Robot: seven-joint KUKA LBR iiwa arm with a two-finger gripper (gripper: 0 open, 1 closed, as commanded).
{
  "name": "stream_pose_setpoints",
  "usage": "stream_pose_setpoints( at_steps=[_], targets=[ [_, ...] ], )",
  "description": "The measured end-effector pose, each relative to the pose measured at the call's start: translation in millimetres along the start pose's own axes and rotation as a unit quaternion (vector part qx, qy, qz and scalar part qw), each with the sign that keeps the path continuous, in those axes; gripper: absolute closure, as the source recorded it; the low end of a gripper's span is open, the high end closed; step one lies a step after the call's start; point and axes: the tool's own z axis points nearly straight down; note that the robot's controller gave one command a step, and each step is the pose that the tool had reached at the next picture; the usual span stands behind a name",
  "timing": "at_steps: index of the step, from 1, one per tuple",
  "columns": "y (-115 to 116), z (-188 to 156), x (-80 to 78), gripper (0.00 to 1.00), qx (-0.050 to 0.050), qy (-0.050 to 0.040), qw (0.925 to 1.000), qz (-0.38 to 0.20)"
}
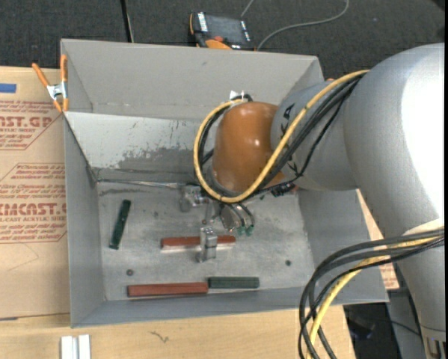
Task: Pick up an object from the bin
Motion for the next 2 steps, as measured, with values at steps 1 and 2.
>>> stream_pose_setpoints(
  at_steps=[1, 2],
  targets=[
    [0.3, -3.3, -0.5, 1.0, -0.001, -0.0009, 1.0, 0.0],
    [40.4, -147.3, -24.0, 1.0, -0.001, -0.0061, 1.0, 0.003]
  ],
)
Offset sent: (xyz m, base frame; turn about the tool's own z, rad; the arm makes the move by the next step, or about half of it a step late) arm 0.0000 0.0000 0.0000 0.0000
